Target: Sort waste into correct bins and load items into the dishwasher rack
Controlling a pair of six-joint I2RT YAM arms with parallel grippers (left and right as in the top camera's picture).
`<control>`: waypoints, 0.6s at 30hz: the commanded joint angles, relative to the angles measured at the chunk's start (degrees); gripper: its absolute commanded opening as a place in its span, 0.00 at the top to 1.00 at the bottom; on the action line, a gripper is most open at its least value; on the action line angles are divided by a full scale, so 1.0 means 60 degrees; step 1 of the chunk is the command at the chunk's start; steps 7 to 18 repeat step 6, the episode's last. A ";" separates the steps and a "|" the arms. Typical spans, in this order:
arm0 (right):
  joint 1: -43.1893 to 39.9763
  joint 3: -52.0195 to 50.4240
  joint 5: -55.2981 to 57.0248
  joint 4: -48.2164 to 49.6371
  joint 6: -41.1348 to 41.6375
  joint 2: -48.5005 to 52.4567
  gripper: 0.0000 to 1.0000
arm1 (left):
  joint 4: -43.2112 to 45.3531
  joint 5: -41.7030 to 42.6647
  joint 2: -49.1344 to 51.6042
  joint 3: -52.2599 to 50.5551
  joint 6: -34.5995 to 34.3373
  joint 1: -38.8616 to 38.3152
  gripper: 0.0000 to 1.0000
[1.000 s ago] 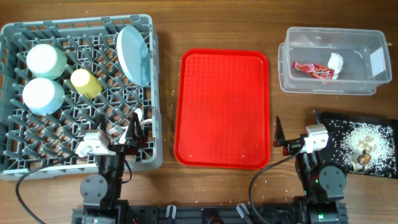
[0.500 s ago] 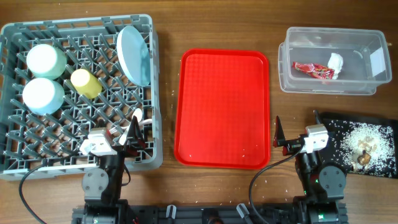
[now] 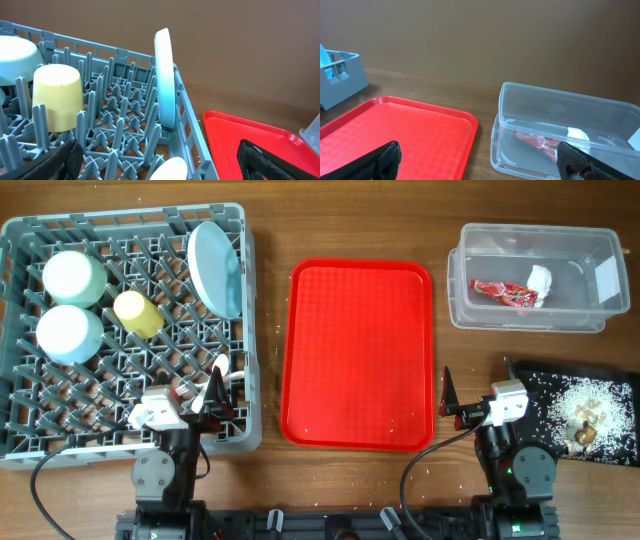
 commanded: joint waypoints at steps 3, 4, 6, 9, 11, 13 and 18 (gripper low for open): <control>-0.0047 -0.0004 0.0098 0.0015 0.0135 -0.0069 0.00 | -0.0025 0.0080 -0.0040 -0.0029 0.0226 0.0051 0.00; -0.0047 -0.0004 0.0098 0.0015 0.0131 -0.0069 0.00 | -0.0025 0.0080 -0.0040 -0.0029 0.0226 0.0051 0.00; -0.0047 -0.0004 0.0098 0.0015 0.0135 -0.0069 0.00 | -0.0029 0.0080 -0.0040 -0.0029 0.0226 0.0051 0.00; -0.0047 -0.0004 0.0098 0.0015 0.0135 -0.0069 0.00 | -0.0029 0.0080 -0.0040 -0.0029 0.0226 0.0051 0.00; -0.0047 -0.0004 0.0098 0.0015 0.0135 -0.0069 0.00 | -0.0029 0.0080 -0.0040 -0.0029 0.0226 0.0051 0.00; -0.0047 -0.0004 0.0098 0.0015 0.0135 -0.0069 0.00 | -0.0029 0.0080 -0.0040 -0.0029 0.0226 0.0051 0.00; -0.0047 -0.0004 0.0098 0.0015 0.0135 -0.0069 0.00 | -0.0029 0.0080 -0.0040 -0.0029 0.0226 0.0051 0.00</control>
